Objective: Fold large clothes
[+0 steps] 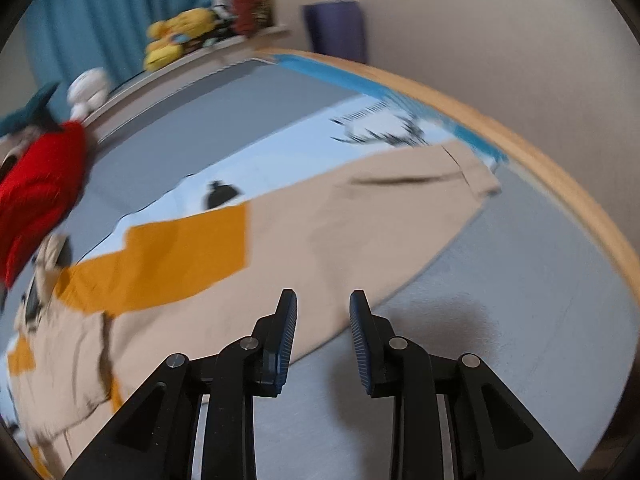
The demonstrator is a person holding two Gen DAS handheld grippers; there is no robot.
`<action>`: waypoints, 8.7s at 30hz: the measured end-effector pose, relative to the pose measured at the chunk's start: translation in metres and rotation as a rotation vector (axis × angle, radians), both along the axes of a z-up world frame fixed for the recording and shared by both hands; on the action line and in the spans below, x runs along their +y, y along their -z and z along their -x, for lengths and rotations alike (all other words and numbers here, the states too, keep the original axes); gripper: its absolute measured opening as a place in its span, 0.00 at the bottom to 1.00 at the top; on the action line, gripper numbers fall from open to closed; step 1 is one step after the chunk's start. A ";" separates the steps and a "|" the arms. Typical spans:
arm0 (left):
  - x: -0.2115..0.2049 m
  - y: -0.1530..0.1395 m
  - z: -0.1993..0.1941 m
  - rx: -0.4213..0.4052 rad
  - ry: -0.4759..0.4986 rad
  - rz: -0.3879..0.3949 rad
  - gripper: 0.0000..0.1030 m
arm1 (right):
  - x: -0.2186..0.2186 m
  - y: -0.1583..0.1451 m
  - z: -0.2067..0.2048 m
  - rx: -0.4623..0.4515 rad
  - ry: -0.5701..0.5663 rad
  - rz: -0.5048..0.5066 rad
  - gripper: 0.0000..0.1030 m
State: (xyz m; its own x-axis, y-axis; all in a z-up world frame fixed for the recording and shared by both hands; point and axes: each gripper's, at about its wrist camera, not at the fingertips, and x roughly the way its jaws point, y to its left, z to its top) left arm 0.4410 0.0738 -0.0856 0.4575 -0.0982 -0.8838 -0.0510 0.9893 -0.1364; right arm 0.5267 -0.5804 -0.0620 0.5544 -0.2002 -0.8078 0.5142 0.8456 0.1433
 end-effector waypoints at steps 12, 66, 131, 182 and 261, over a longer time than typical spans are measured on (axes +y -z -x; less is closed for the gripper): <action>-0.020 0.008 0.002 -0.014 0.058 -0.060 0.34 | -0.085 0.074 -0.009 -0.062 0.186 -0.229 0.28; 0.067 -0.045 0.010 -0.050 -0.093 0.133 0.34 | 0.364 -0.044 0.009 -0.030 -0.491 -0.154 0.45; 0.057 -0.018 0.000 -0.024 -0.171 0.337 0.12 | 0.404 0.000 -0.027 -0.012 -0.559 -0.403 0.29; 0.101 0.049 -0.010 0.170 -0.332 0.136 0.16 | 0.370 0.064 -0.043 0.361 -0.404 0.001 0.38; 0.000 0.042 -0.420 -0.008 -0.101 0.024 0.33 | 0.311 0.008 -0.035 0.236 -0.410 0.045 0.24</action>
